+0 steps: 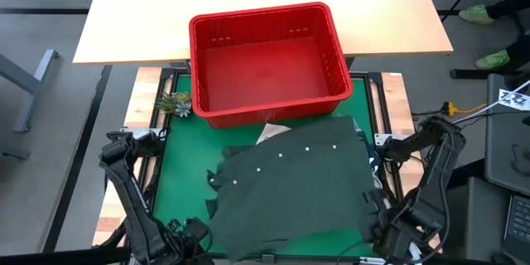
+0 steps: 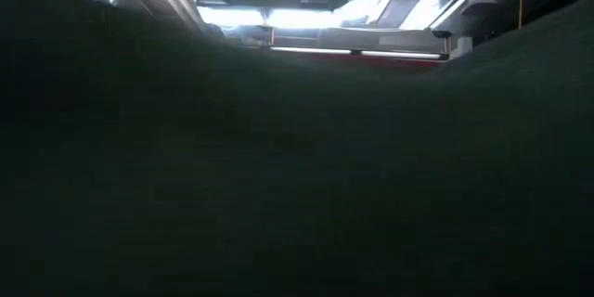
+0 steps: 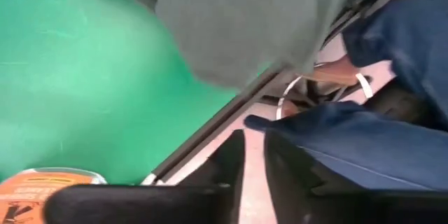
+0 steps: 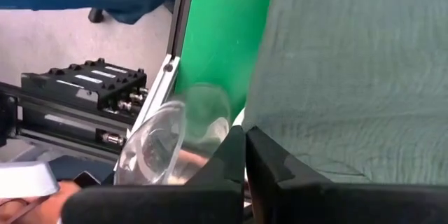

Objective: Fold laundry
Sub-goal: Fold the patterned white shirt

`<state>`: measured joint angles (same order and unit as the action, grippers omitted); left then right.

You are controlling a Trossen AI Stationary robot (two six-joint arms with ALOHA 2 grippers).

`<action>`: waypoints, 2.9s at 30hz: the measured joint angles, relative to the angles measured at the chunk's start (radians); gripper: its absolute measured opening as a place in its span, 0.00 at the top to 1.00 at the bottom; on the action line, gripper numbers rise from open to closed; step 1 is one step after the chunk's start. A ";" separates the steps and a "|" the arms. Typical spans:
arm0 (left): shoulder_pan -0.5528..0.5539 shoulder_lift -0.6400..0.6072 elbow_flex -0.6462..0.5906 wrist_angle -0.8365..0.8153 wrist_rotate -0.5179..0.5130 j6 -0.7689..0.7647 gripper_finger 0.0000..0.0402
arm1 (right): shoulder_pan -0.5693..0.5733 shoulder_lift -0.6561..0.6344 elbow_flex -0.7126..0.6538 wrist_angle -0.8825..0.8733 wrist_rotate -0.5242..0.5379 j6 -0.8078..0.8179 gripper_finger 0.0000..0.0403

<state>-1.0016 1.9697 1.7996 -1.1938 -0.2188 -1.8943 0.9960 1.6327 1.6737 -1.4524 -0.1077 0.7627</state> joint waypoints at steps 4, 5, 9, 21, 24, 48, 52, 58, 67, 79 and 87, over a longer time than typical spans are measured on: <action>0.006 0.031 0.000 -0.003 0.003 0.043 0.75 | -0.001 0.015 0.000 -0.001 -0.017 -0.007 1.00; 0.009 0.036 0.000 -0.001 0.000 0.057 0.72 | -0.001 0.015 0.000 -0.001 -0.017 -0.007 1.00; 0.021 0.050 0.000 0.029 -0.092 0.102 0.63 | -0.001 0.015 0.000 -0.002 -0.017 -0.007 1.00; 0.057 0.164 0.000 0.446 -0.300 0.677 0.61 | -0.001 0.015 0.000 -0.006 -0.017 -0.008 1.00; 0.076 0.191 0.000 0.444 -0.257 0.754 0.62 | -0.001 0.015 0.000 -0.006 -0.016 -0.008 1.00; 0.131 0.296 -0.002 0.420 -0.055 0.882 0.62 | -0.001 0.015 0.000 -0.005 -0.015 -0.009 1.00; 0.143 0.299 -0.002 0.421 -0.055 0.885 0.62 | -0.001 0.015 0.000 -0.005 -0.016 -0.009 1.00; 0.148 0.299 -0.002 0.420 -0.032 0.909 0.62 | -0.001 0.015 0.000 -0.005 -0.016 -0.009 1.00; 0.153 0.298 -0.044 0.444 0.027 0.936 0.62 | -0.001 0.015 0.000 -0.005 -0.006 -0.009 1.00; 0.167 0.294 -0.068 0.443 0.020 0.907 0.79 | -0.001 0.015 0.000 -0.005 -0.006 -0.009 1.00; 0.158 0.295 -0.025 0.437 0.108 0.808 0.98 | -0.001 0.015 0.000 -0.005 -0.048 0.016 1.00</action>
<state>-0.8435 2.2642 1.7744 -0.7571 -0.1108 -1.0866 0.9947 1.6474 1.6741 -1.4578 -0.1555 0.7784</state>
